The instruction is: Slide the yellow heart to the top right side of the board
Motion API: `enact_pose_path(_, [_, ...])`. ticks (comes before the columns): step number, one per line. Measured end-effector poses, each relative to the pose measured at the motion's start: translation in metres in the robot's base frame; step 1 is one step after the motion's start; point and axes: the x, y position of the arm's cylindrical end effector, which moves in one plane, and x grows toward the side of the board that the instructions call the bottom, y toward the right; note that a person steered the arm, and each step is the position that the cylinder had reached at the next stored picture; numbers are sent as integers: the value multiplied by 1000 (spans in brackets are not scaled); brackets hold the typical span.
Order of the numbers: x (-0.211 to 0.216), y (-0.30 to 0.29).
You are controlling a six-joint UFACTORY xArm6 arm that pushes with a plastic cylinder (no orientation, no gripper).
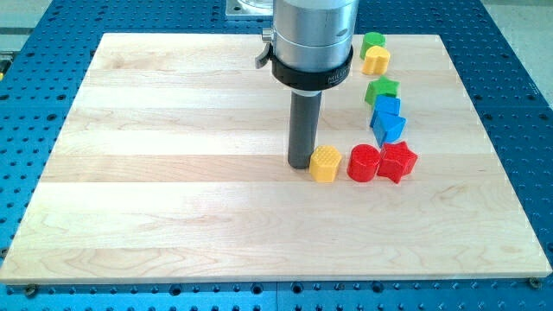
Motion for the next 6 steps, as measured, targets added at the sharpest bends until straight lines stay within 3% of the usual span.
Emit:
enact_pose_path(1, [-1, 0])
enact_pose_path(2, [-53, 1])
enact_pose_path(4, [-166, 58])
enact_pose_path(5, [-186, 135])
enact_pose_path(6, [-180, 156])
